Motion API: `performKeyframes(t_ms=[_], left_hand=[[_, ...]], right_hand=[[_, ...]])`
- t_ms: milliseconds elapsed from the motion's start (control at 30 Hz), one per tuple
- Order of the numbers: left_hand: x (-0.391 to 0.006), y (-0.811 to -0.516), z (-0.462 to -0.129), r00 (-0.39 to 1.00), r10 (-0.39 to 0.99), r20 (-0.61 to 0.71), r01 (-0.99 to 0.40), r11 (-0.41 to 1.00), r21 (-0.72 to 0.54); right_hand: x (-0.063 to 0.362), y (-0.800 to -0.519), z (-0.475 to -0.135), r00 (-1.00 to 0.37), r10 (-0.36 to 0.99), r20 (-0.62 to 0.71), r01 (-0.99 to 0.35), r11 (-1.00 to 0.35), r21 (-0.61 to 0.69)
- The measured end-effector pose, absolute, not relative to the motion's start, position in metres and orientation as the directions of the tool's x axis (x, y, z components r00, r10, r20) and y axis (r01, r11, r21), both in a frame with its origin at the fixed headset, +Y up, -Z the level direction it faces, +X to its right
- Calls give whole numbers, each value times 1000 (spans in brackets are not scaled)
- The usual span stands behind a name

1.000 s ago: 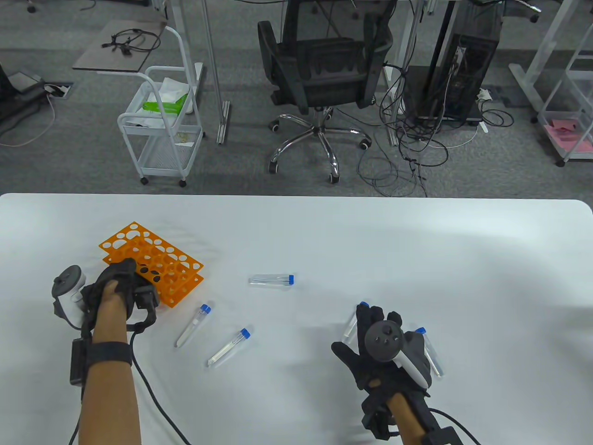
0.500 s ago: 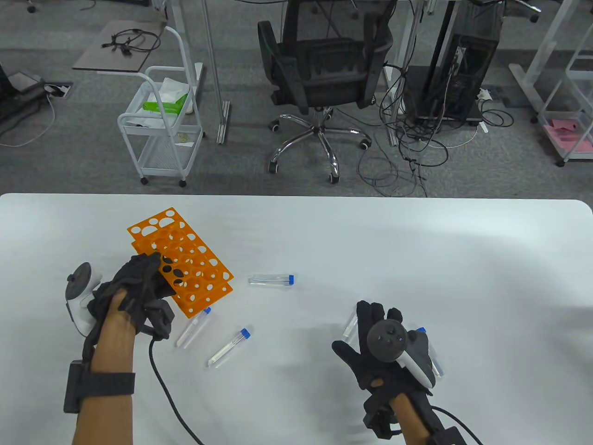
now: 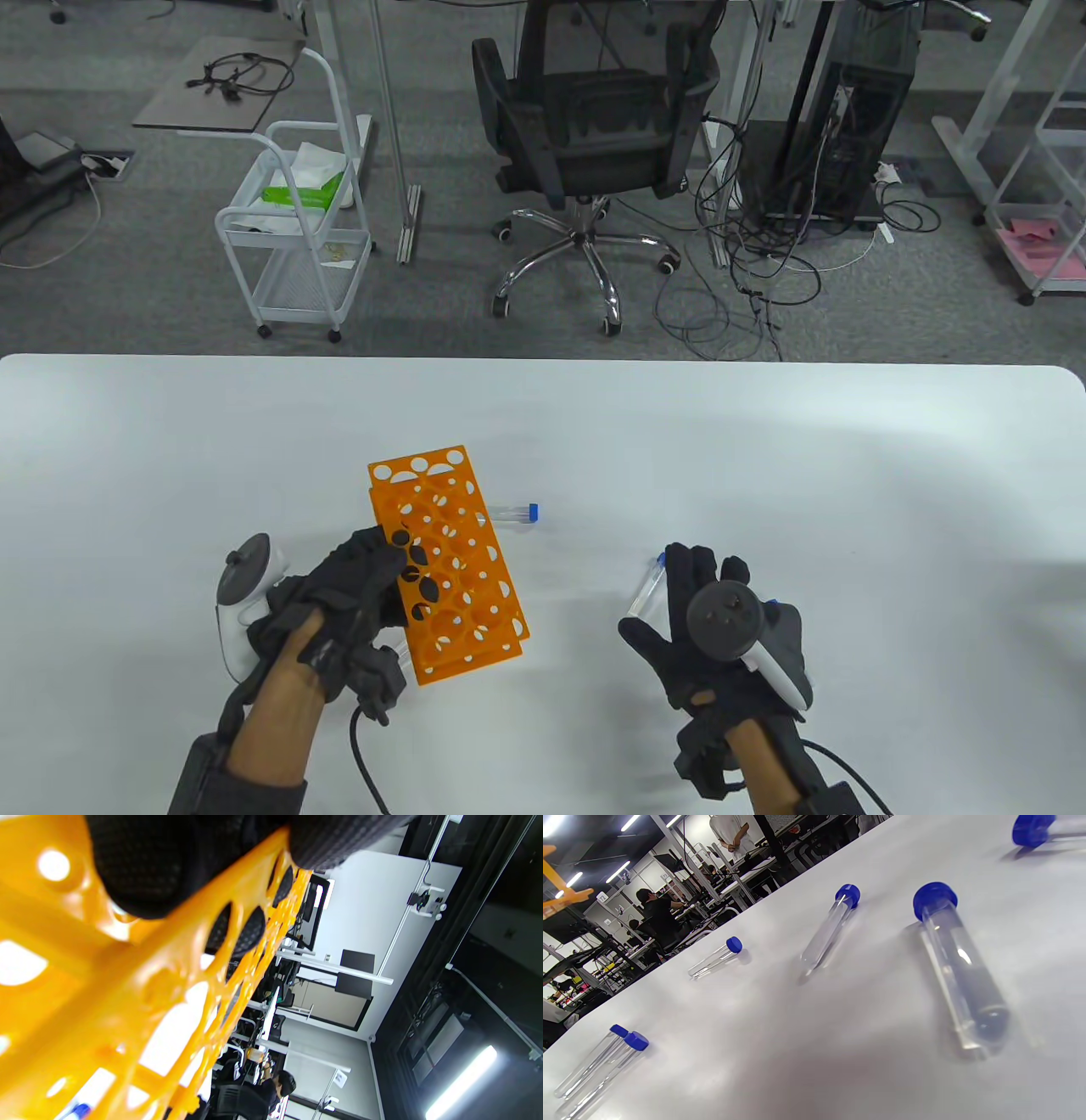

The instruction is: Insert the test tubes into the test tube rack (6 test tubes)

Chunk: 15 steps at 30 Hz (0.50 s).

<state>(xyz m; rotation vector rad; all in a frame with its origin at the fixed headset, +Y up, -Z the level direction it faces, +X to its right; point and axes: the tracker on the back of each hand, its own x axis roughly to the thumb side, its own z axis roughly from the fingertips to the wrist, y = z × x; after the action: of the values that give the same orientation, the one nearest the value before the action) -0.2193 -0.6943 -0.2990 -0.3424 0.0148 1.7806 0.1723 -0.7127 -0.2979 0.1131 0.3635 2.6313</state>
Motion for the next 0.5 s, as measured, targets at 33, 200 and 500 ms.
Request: performKeyframes(t_ms=[33,200,500], left_hand=[[-215,-695,-295,-198,951,-239,-952,-244,-182],[-193,-702,-280,-196,948,-250,-943,-252,-217],[-157,-722,-272,-210,938,-277,-910,-291,-294]], right_hand=[[173,-712,-298,-885,465,15,-444,-853,274],[177,-709,-299,-888,460,15,-439,-856,272],[188,-704,-300,-884,467,-12,-456,-856,244]])
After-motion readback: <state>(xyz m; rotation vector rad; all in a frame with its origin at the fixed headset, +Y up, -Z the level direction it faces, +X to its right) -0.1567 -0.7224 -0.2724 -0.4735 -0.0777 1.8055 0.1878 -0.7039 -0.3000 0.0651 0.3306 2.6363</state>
